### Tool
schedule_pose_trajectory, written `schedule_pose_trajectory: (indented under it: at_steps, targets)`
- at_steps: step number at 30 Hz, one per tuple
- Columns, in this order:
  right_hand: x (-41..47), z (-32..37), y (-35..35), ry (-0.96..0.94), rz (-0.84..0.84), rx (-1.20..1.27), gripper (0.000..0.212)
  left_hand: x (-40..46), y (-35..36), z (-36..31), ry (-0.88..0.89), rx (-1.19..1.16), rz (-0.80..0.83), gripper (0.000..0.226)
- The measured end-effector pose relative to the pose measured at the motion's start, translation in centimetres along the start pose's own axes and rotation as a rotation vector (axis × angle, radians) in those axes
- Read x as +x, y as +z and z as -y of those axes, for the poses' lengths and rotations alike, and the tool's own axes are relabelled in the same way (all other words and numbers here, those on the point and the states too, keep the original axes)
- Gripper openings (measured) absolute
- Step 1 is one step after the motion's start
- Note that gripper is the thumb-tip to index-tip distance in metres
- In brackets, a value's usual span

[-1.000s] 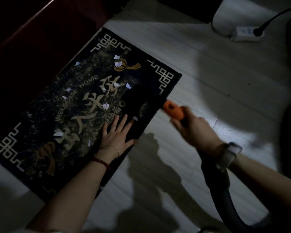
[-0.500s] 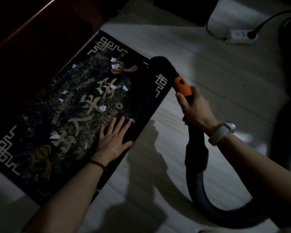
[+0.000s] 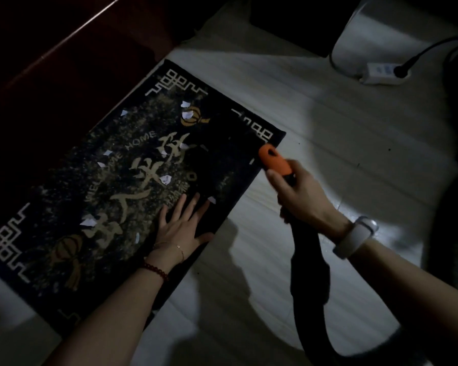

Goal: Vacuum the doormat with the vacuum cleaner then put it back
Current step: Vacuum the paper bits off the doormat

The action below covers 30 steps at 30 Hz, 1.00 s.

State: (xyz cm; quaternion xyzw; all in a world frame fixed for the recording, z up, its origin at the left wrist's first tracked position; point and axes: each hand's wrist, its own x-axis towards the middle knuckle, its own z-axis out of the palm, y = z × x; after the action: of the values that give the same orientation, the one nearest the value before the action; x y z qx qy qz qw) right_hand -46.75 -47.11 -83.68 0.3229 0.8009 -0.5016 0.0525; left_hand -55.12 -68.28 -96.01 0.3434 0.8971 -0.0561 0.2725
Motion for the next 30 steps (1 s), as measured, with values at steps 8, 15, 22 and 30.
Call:
schedule_pose_trajectory:
  at_steps: [8, 15, 22, 30]
  targets:
    - [0.5, 0.4, 4.9, -0.046, 0.117, -0.190, 0.035, 0.1, 0.3, 0.3, 0.018, -0.034, -0.014, 0.085]
    - [-0.4, -0.5, 1.6, 0.106, 0.083, 0.170, 0.031, 0.1, 0.2, 0.2, 0.008, -0.001, -0.010, 0.075]
    - [1.3, -0.8, 1.6, 0.137, 0.041, 0.193, 0.036, -0.1, 0.1, 0.1, 0.012, -0.031, -0.012, 0.073]
    - [-2.6, -3.1, 0.8, 0.101, 0.015, 0.023, 0.027, -0.3, -0.1, -0.1, 0.006, -0.020, -0.006, 0.073]
